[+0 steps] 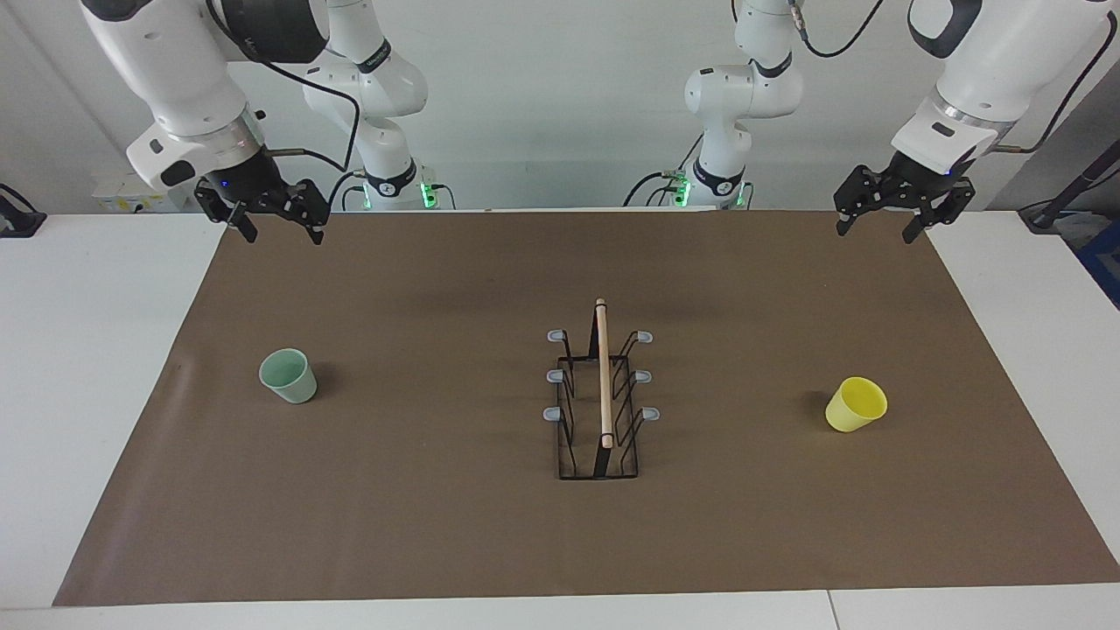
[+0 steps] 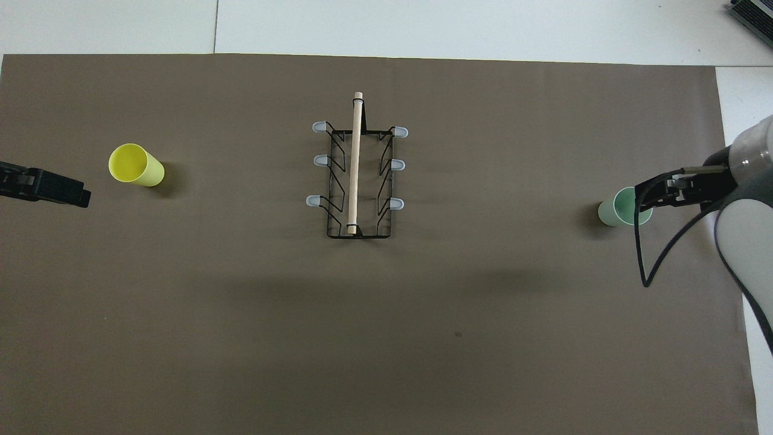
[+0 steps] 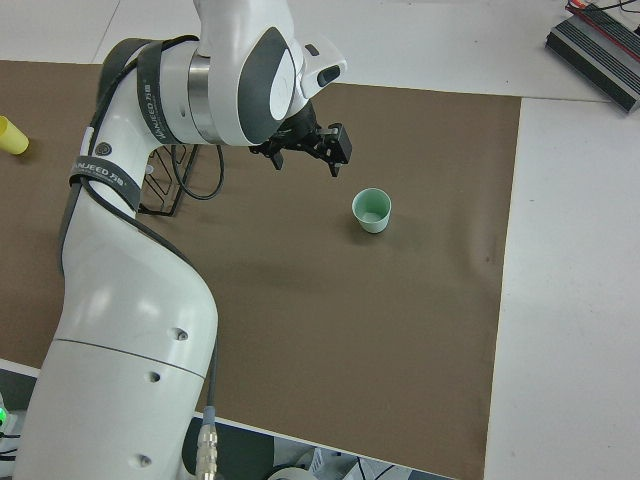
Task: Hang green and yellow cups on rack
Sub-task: 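Move the right gripper over the pale green cup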
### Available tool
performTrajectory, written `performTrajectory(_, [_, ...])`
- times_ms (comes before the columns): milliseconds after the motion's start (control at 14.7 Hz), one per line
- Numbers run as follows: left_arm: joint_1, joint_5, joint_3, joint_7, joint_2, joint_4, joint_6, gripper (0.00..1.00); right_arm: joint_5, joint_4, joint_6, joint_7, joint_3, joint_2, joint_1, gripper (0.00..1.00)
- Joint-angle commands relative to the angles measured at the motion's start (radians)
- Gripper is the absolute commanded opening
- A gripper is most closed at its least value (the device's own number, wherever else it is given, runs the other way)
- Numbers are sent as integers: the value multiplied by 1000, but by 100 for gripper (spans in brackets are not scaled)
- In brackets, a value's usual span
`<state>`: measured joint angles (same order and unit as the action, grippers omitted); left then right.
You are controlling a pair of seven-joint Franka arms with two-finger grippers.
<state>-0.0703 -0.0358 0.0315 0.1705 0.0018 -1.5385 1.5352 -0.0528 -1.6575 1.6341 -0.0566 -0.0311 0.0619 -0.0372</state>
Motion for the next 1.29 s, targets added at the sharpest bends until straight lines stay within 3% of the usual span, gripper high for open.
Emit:
performTrajectory(0, [-13,-4,14,10,-13,-12,-6,100,-19,111,45,46,7,160,3,100])
performTrajectory(204, [-75,-4,-7,6,-14,-15,-7,100,-61,223,99,92,16,312,-3,100])
performTrajectory(475, [-95,-3,-9,4,-14,-17,14,100,-189,213,183,220,49,372,-26,100])
performTrajectory(1221, [-40,2,7,14,-16,-18,86,100,-763,-128,184,970,53,328,-197,100])
